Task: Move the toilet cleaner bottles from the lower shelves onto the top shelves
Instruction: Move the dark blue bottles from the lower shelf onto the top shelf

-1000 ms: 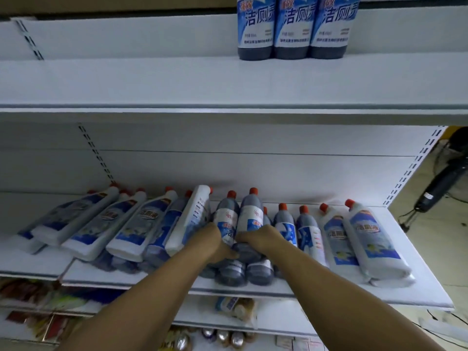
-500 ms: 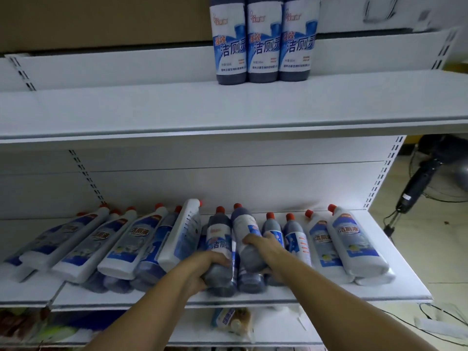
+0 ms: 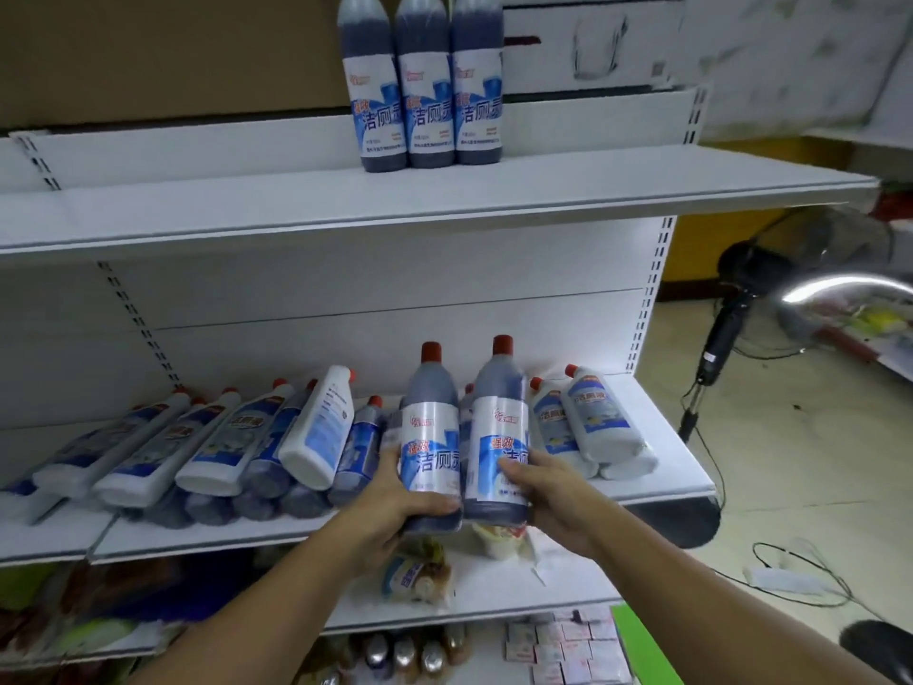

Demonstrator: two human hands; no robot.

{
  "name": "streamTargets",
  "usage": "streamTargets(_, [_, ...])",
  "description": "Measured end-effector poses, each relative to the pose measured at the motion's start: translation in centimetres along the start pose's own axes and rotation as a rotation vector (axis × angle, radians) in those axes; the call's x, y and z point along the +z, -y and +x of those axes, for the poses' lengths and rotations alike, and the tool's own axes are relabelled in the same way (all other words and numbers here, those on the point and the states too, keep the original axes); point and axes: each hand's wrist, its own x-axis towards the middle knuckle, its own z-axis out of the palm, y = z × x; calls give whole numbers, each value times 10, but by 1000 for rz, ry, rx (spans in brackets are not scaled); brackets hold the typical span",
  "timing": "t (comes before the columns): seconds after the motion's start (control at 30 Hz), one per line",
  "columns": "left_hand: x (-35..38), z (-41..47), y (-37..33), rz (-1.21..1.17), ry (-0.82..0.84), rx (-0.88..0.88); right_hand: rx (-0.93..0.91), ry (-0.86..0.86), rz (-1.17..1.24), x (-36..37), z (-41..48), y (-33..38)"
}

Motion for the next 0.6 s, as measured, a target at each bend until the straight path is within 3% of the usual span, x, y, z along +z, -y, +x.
streamTargets(0.17, [22, -29, 5, -4, 79, 102, -81, 98, -64, -10, -39, 5])
streamTargets(0.4, [44, -69, -3, -30, 153, 203, -236, -20, -368, -5, -93, 35])
streamTargets(0.6, [52, -105, -31, 65, 95, 398, -378, -67, -490, 15, -132, 70])
